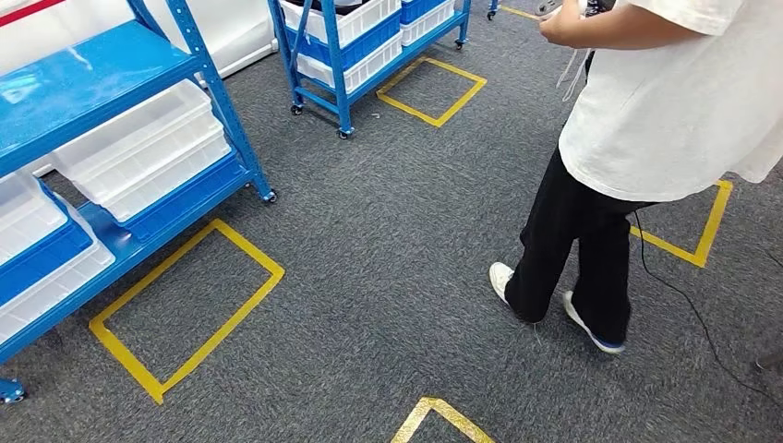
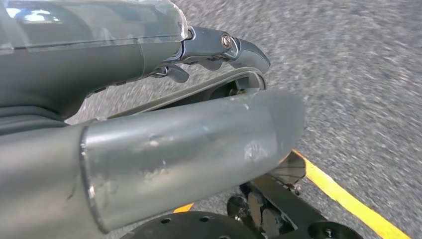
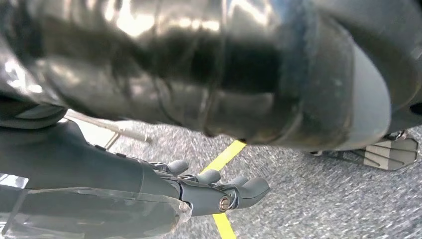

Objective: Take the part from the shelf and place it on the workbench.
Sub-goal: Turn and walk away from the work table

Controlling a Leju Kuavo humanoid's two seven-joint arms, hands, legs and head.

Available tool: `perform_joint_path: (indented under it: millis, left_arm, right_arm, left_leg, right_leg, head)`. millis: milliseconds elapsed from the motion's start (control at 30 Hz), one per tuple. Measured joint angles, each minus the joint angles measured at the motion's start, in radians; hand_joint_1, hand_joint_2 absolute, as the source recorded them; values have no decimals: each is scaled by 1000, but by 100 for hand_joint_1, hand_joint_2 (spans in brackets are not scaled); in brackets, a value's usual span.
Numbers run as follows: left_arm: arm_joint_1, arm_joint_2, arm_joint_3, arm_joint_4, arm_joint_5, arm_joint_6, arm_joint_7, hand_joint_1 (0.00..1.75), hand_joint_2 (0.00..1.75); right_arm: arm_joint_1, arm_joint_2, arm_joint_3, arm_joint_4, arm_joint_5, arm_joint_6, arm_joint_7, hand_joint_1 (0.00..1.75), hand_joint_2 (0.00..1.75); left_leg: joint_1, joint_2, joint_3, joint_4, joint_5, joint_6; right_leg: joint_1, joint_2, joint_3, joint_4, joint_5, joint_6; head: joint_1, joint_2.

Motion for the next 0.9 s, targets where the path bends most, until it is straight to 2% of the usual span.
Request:
perform_joint_path:
  millis: [33,100,133,167,200,233,267,300,333,367,400,433,467,500,533,600,633,667,733,767,800,867,900]
  left_arm:
    - [2,0,0,0,0,0,0,0,0]
    - [1,1,0,0,0,0,0,0,0]
    - [0,2,0,0,0,0,0,0,0]
    - [-1,2,0,0,0,0,0,0,0]
    - [0,3,0,0,0,0,0,0,0]
    - [1,3,0,0,0,0,0,0,0]
    - [2,3,0,0,0,0,0,0,0]
    - [2,3,0,0,0,0,0,0,0]
    - [1,3,0,0,0,0,0,0,0]
    - [-1,3,0,0,0,0,0,0,0]
    - [-2,3,0,0,0,0,0,0,0]
    - [-3,3,0,0,0,0,0,0,0]
    - [-3,3,0,0,0,0,1,0,0]
    - [-2,3,0,0,0,0,1,0,0]
    - [-2,3,0,0,0,0,3,0,0]
    - [-2,2,0,0,0,0,5,0,0]
    - [-3,2,0,0,0,0,6,0,0]
    - [-2,2,0,0,0,0,7,0,0]
    - [1,3,0,0,0,0,8,0,0]
    - [2,3,0,0,0,0,9,0,0]
    - [3,2,0,0,0,0,9,0,0]
    - [0,2,0,0,0,0,9,0,0]
    - [-2,2,0,0,0,0,9,0,0]
  right_arm:
    - [0,0,0,0,0,0,0,0,0]
    - [-1,0,0,0,1,0,0,0,0]
    - [-2,0,0,0,1,0,-1,0,0]
    - [-3,0,0,0,1,0,-1,0,0]
    - [-6,1,0,0,2,0,-1,0,0]
    - [-8,2,0,0,2,0,-1,0,0]
    - [-9,3,0,0,3,0,-1,0,0]
    - [-10,4,0,0,3,0,-1,0,0]
    - [-9,4,0,0,3,0,-1,0,0]
    - [-8,4,0,0,3,0,-1,0,0]
    - [-7,4,0,0,3,-1,-2,0,0]
    - [-6,4,0,0,3,-1,-2,0,0]
    - [-5,3,0,0,3,-1,-2,0,0]
    - [-5,3,0,0,3,-1,-2,0,0]
    - [-4,3,0,0,3,-1,-2,0,0]
    - [-3,2,-1,0,3,-1,-2,0,0]
    - [-3,2,-1,0,3,-1,-2,0,0]
    - [-4,2,-1,0,3,0,-2,0,0]
    - [-6,2,-1,0,4,0,-2,0,0]
    - [-7,3,-1,0,4,0,-2,0,0]
    - [-6,3,-1,0,4,0,-2,0,0]
    - [-4,5,-2,0,4,0,-2,0,0]
    - [-2,5,-2,0,4,0,-2,0,0]
  left_leg:
    - [-1,9,36,-66,37,3]
    - [-8,47,107,-200,87,16]
    - [-13,60,125,-235,96,23]
    - [-17,66,130,-248,95,29]
    - [-19,57,130,-251,97,33]
    - [-16,47,133,-256,99,38]
    - [-13,38,137,-263,103,45]
    - [-10,28,141,-270,107,51]
    - [-6,19,145,-274,111,56]
    - [-6,9,144,-274,112,59]
    - [-6,-3,143,-274,112,61]
    - [-7,-16,143,-272,112,61]
    - [-6,-30,143,-270,111,60]
    - [-6,-46,144,-267,109,59]
    - [-5,-62,145,-263,106,57]
    - [-5,-89,140,-252,99,48]
    - [-5,-100,136,-247,97,42]
    - [-4,-111,131,-245,96,36]
    - [-1,-128,125,-246,97,22]
    - [0,-115,122,-241,94,16]
    - [-1,-89,114,-223,81,12]
    - [-1,-26,66,-121,24,4]
    - [1,-12,31,-51,-9,1]
  right_leg:
    - [1,-12,5,0,-3,2]
    - [3,-35,16,-1,-11,9]
    - [4,-44,21,-1,-14,14]
    - [4,-53,24,-2,-16,19]
    - [4,-61,28,-4,-17,25]
    - [2,-59,33,-4,-20,31]
    - [1,-43,33,3,-29,36]
    - [0,-17,25,27,-47,40]
    - [-2,14,4,73,-75,44]
    - [-3,38,-28,135,-107,45]
    - [-4,50,-64,203,-135,46]
    - [-4,54,-93,254,-146,48]
    - [-5,55,-108,272,-137,49]
    - [-5,58,-104,251,-108,49]
    - [-7,66,-84,194,-64,49]
    - [-11,111,-35,71,-5,45]
    - [-12,130,-22,36,5,43]
    - [-12,141,-18,23,3,39]
    - [-9,121,-16,18,4,28]
    - [-9,110,-13,13,6,20]
    - [-10,96,-10,8,8,13]
    - [-8,66,-6,2,7,2]
    - [-6,50,-6,2,5,-1]
  head:
    - [0,0]
    - [0,0]
    - [0,0]
    - [1,0]
    - [1,0]
    - [0,0]
    - [1,0]
    - [1,0]
    - [1,0]
    - [1,0]
    - [1,0]
    - [1,0]
    - [1,0]
    - [1,0]
    - [1,0]
    - [1,0]
    - [1,0]
    - [1,0]
    - [1,0]
    - [0,0]
    - [0,0]
    - [-1,0]
    - [-1,0]
